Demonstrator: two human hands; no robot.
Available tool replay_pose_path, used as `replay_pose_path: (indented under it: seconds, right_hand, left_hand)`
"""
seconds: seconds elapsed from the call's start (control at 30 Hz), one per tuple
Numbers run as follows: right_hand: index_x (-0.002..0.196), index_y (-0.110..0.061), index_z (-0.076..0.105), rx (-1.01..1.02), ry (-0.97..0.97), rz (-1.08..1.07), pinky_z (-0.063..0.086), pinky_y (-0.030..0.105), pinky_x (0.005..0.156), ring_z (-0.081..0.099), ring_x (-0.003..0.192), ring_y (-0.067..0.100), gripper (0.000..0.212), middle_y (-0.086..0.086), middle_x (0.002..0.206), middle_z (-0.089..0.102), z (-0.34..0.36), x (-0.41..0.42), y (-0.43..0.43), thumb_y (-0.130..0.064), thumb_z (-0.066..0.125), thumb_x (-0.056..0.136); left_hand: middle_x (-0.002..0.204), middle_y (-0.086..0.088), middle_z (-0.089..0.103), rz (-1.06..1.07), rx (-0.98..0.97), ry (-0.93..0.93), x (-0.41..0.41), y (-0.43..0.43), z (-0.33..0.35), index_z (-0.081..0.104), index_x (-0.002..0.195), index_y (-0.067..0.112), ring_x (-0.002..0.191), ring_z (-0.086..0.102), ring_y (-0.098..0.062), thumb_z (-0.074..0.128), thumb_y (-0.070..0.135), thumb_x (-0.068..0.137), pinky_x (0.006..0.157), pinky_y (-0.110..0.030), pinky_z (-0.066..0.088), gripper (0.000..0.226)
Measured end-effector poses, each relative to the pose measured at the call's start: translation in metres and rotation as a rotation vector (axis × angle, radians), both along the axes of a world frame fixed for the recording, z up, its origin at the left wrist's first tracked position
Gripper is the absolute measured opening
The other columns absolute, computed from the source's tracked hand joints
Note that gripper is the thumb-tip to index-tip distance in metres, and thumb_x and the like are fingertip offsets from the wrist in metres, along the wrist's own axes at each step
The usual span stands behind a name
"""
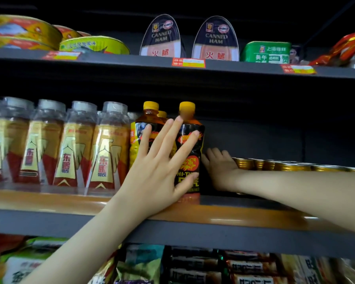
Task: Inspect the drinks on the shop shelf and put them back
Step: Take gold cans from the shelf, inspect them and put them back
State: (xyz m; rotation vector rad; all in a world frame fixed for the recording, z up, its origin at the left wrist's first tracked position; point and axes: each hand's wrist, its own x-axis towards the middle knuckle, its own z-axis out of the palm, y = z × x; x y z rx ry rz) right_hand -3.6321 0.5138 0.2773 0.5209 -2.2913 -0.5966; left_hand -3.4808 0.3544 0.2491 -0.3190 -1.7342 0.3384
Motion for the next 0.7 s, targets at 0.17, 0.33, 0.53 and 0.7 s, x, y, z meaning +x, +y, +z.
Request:
replay_pose_path:
  seconds: [0.17,0.33,0.53,0.7]
  right_hand:
    - [0.147,-0.013,0.016,-0.009,-0.122,0.032,0.028,0.041,0.106,0.030,0.132,0.034,0.070,0.017,0.145,0.028,0.001,0.008,-0.006,-0.016,0.058,0.092]
    - [0.152,-0.022,0.006,-0.146,-0.279,0.078,0.044,0.036,0.087,0.042,0.126,0.032,0.085,0.014,0.139,0.036,0.014,0.022,0.005,-0.021,0.064,0.089]
    - [0.146,-0.019,0.023,-0.397,-0.194,0.209,0.047,0.038,0.088,0.038,0.128,0.029,0.084,0.008,0.136,0.035,0.031,0.052,0.021,-0.022,0.073,0.078]
    - [0.145,-0.017,0.030,-0.385,0.094,0.349,0.044,0.037,0.082,0.036,0.126,0.028,0.077,0.007,0.138,0.034,0.031,0.100,0.050,-0.017,0.071,0.080]
  left_hand:
    - [0.158,-0.018,0.022,-0.003,0.002,-0.008,0.001,-0.001,0.001,0.030,0.152,0.019,0.146,0.020,-0.032,0.038,0.054,0.094,0.117,-0.057,0.013,0.068]
    - [0.157,-0.018,0.025,-0.023,0.013,-0.020,0.002,0.000,0.000,0.031,0.151,0.019,0.145,0.023,-0.032,0.040,0.053,0.094,0.118,-0.054,0.011,0.067]
    - [0.156,-0.019,0.026,-0.056,0.012,0.000,0.001,0.000,0.001,0.033,0.151,0.018,0.145,0.025,-0.032,0.040,0.053,0.094,0.118,-0.055,0.012,0.067]
    - [0.155,-0.020,0.028,-0.023,0.009,-0.061,0.007,0.000,0.002,0.032,0.150,0.019,0.143,0.029,-0.034,0.040,0.052,0.093,0.116,-0.056,0.018,0.067]
